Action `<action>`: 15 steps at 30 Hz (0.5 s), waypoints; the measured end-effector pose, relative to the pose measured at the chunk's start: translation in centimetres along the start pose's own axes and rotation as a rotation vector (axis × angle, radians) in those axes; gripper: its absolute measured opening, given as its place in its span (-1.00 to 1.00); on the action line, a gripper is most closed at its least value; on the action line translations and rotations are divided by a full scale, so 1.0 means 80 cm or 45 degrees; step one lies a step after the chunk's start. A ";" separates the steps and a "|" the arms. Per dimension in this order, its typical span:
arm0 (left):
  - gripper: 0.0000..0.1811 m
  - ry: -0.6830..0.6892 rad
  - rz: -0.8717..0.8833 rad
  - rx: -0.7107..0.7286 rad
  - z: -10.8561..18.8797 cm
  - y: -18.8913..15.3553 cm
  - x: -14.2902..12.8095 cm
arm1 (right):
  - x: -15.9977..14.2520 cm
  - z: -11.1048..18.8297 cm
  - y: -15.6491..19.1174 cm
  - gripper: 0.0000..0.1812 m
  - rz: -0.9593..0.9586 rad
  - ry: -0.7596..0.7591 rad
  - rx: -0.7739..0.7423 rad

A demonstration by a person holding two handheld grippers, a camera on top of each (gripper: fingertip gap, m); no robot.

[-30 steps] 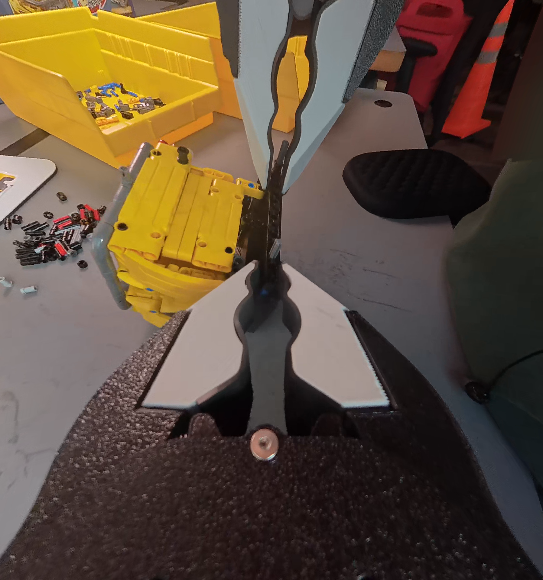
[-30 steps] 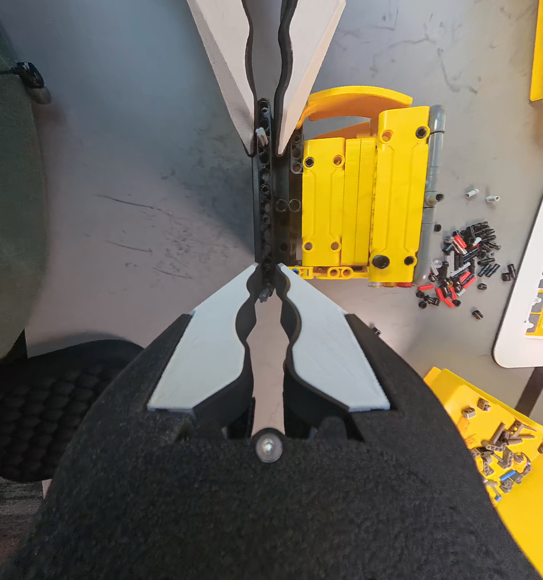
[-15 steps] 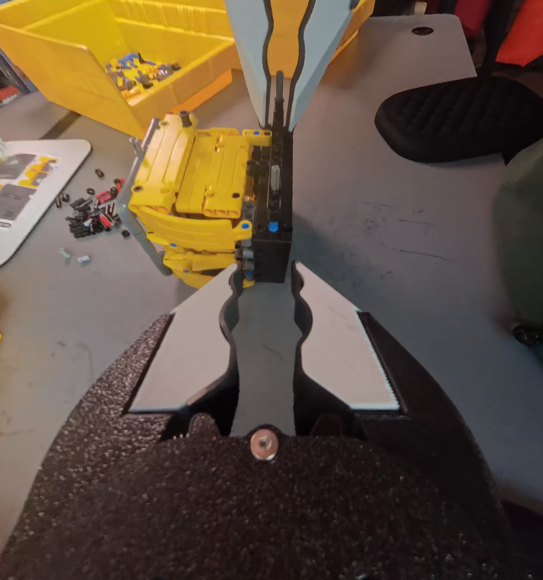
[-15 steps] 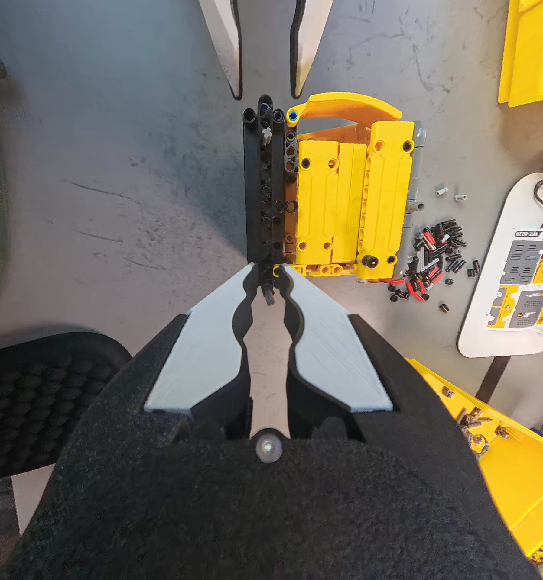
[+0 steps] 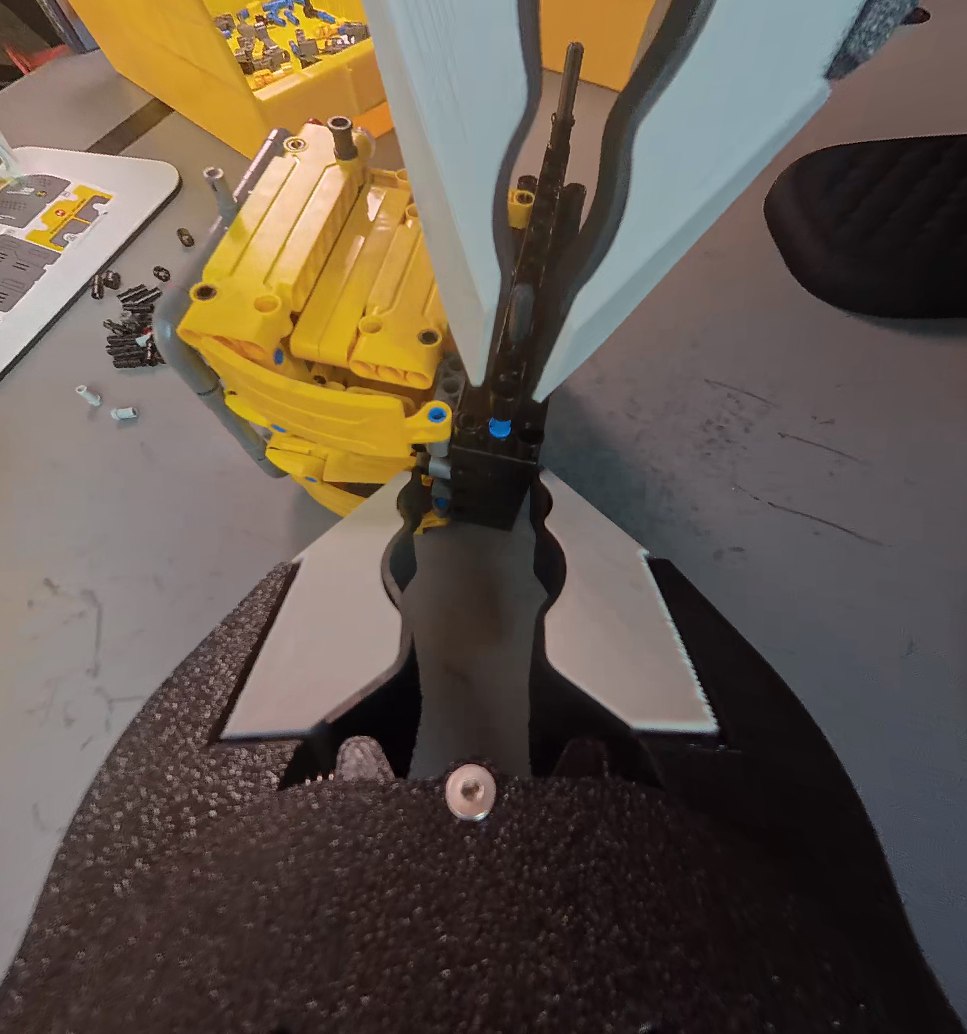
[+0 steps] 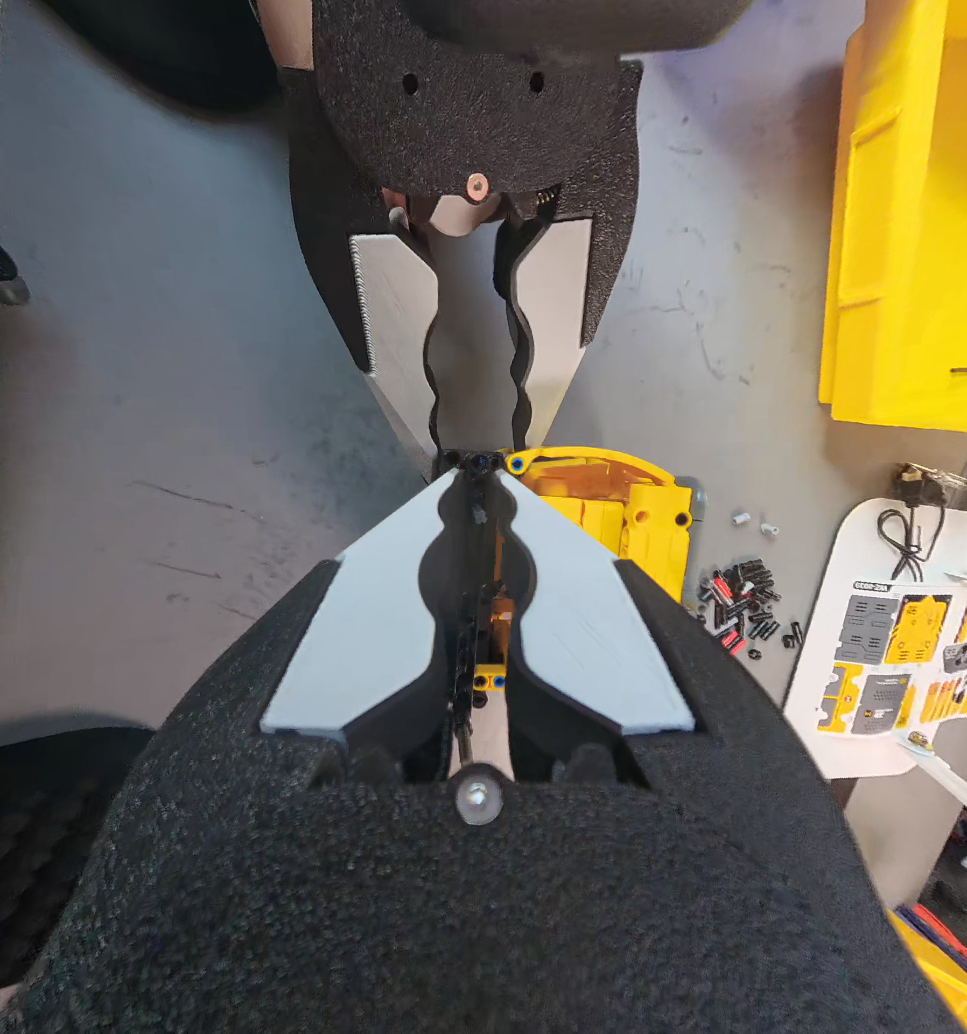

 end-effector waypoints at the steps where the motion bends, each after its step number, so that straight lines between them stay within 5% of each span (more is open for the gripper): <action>1: -0.60 0.005 0.001 0.006 0.000 0.001 0.000 | 0.001 -0.002 0.000 -0.92 -0.009 0.016 0.010; 15: -0.64 0.077 -0.002 0.026 -0.002 0.000 0.005 | 0.004 -0.004 0.002 -0.94 -0.010 0.129 -0.014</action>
Point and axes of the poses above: each gripper's, where its closed fingertips meet, z back along the fingers, x out of its top, y = z × x across the jaws, the point moved 6 cm from there along z, back along the fingers, and after that the axes turned 6 degrees about x, right-handed, at the moved point
